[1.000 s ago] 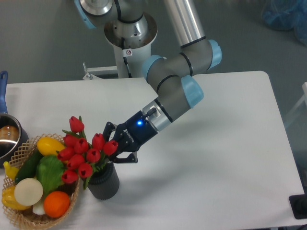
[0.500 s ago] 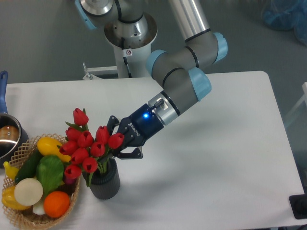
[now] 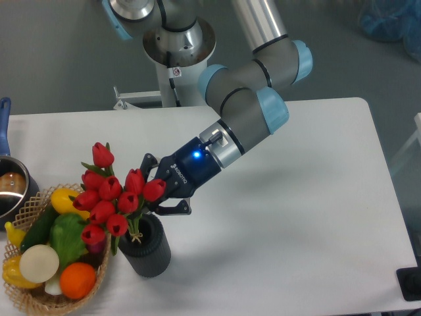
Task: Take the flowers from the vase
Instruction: 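Lift the gripped tulip bouquet straight up out of the black vase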
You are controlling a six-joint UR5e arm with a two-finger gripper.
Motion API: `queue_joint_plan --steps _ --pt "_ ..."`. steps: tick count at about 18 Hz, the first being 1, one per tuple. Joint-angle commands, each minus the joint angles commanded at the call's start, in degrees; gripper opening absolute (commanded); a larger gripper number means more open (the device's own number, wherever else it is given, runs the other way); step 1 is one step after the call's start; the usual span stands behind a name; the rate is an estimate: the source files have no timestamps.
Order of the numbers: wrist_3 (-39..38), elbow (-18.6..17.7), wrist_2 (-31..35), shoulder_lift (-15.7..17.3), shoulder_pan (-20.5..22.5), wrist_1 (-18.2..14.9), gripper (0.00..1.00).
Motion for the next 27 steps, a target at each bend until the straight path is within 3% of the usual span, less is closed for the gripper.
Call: queue_joint_plan --steps 10,13,23,27 --pt "-5.28 1.94 -0.79 1.84 1.05 -0.09 0.19" --pt "-7.65 2.47 -4.38 2.28 2.55 -0.09 0.19" --pt "-8.01 2.73 -7.21 4.48 5.36 -0.18 0.19" --pt "-8.01 4.57 -7.30 5.54 7.38 -0.18 0.19"
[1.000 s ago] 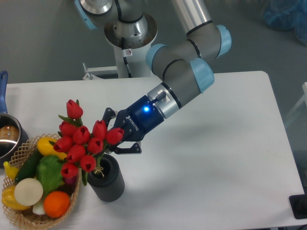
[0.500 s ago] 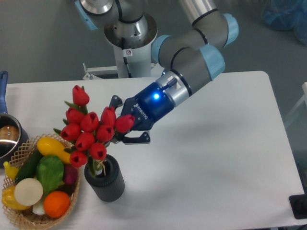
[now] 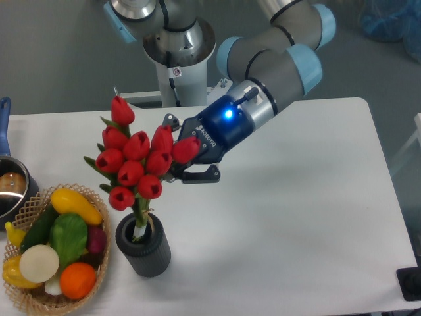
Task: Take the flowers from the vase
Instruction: 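Lift the gripped tulip bouquet straight up out of the black vase, then carry the tulip bouquet away from the vase and lower it slightly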
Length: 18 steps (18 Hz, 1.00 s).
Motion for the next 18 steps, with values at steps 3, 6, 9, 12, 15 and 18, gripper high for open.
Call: queue_joint_plan --steps 3,6,9,12,15,18 --pt "0.44 0.88 0.26 1.05 2.19 0.00 0.19" --pt "1.31 1.85 1.84 1.93 4.39 0.09 0.19" --pt "2.54 1.59 6.92 2.63 6.50 -0.09 0.06" --pt "3.51 1.50 10.46 3.08 8.52 0.00 0.06" --pt "9.65 0.63 10.63 2.99 10.90 0.00 0.06" --pt "20.43 -1.22 10.11 2.64 15.45 0.00 0.06"
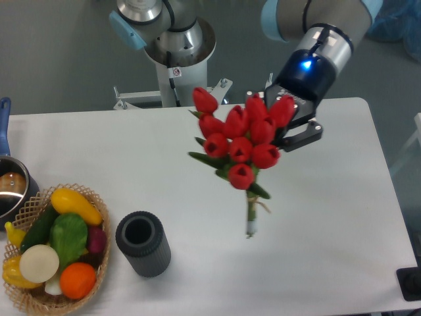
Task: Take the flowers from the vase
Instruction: 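Carry the tulip bouquet away from the vase and lower it slightly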
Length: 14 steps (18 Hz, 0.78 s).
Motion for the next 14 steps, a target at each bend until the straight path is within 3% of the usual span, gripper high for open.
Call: queue_joint_plan --steps 1,4,8,12,14 --pt "3.44 -0.44 -0.53 -0.78 1.06 0.00 0.06" --pt "4.18 -0.54 -4.66 -1.85 4.50 -0.35 0.06" --pt "2.69 -1.41 -3.61 -0.62 4.24 -0.70 0.06" --pt "-3.62 -1.07 4.98 1.31 3.71 -1.66 0.05" --pt "-5.31 1.38 9.03 0.71 2.49 -4.91 0.03"
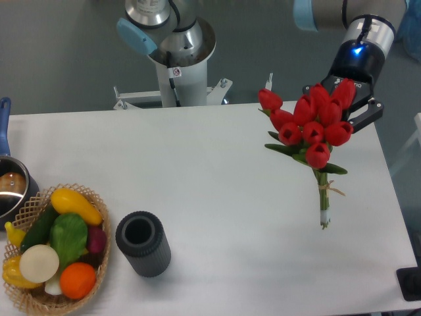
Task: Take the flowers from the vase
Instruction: 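Carry the tulip bouquet away from the vase and lower it slightly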
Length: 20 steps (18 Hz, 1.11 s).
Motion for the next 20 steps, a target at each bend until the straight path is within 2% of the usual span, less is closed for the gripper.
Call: queue_joint_plan --steps 1,5,7,11,15,19,20 --pt "-0.35 1.41 2.63 -0.96 -1.05 -1.41 0.03" --pt "-3.07 7.04 20.98 -3.78 -8.96 -7.39 0.03" --pt "-3.17 8.01 25.75 -4.66 -9.85 -9.24 0.03" --pt "-3.34 8.63 32.60 -6.24 -10.03 -9.95 0.03" --pt "-5.18 10.29 40.07 -8.26 -10.82 -12.23 0.06" --pt "-6.41 11.97 52.98 -13.00 -13.01 -12.76 0.08" --pt "-6.24 11.97 56.15 -13.27 -13.19 -12.85 0.08"
